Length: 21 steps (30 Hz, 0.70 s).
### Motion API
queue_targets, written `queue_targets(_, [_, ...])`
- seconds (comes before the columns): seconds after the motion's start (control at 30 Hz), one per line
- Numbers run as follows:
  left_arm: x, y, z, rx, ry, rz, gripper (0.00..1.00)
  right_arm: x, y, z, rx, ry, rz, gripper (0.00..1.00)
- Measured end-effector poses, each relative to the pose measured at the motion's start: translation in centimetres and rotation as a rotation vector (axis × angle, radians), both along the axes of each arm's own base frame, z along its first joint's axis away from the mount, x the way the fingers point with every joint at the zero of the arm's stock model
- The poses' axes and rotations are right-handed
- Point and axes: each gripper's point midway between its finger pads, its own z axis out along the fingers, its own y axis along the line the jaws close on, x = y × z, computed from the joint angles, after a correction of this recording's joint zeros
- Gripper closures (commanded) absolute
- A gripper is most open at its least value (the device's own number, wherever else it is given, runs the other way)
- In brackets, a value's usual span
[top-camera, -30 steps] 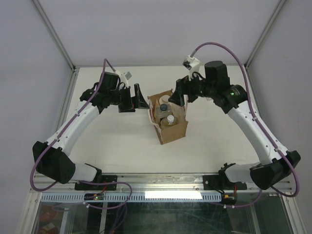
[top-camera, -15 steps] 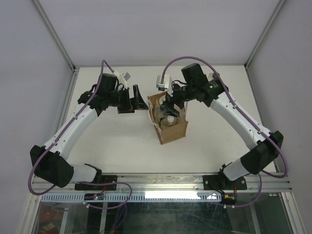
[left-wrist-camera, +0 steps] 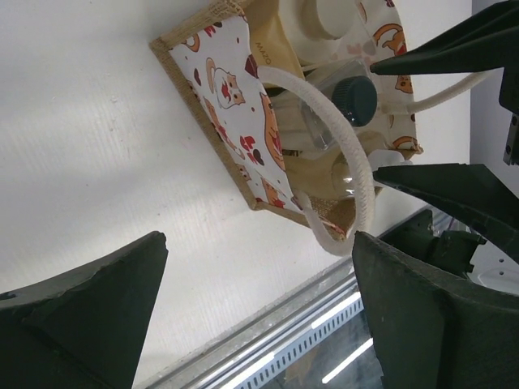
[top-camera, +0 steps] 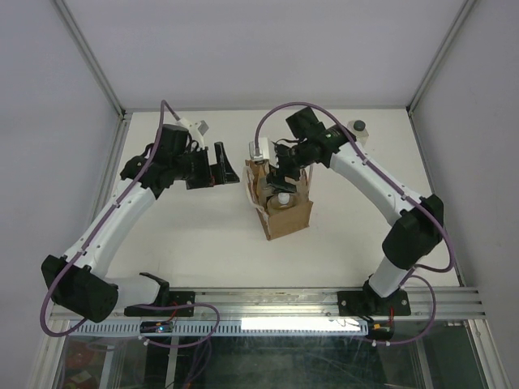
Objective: Take the personal care products out of the canvas bag
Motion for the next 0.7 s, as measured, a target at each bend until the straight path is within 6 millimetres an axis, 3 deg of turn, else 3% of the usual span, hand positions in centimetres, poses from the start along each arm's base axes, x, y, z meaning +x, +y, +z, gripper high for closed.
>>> queue_targets(0.7, [-0.2,1.9,0.0,0.086,-0.038,0.042,0.02,1.6,1.3,-3.9,-0.1,-0.019,0.041,0.27])
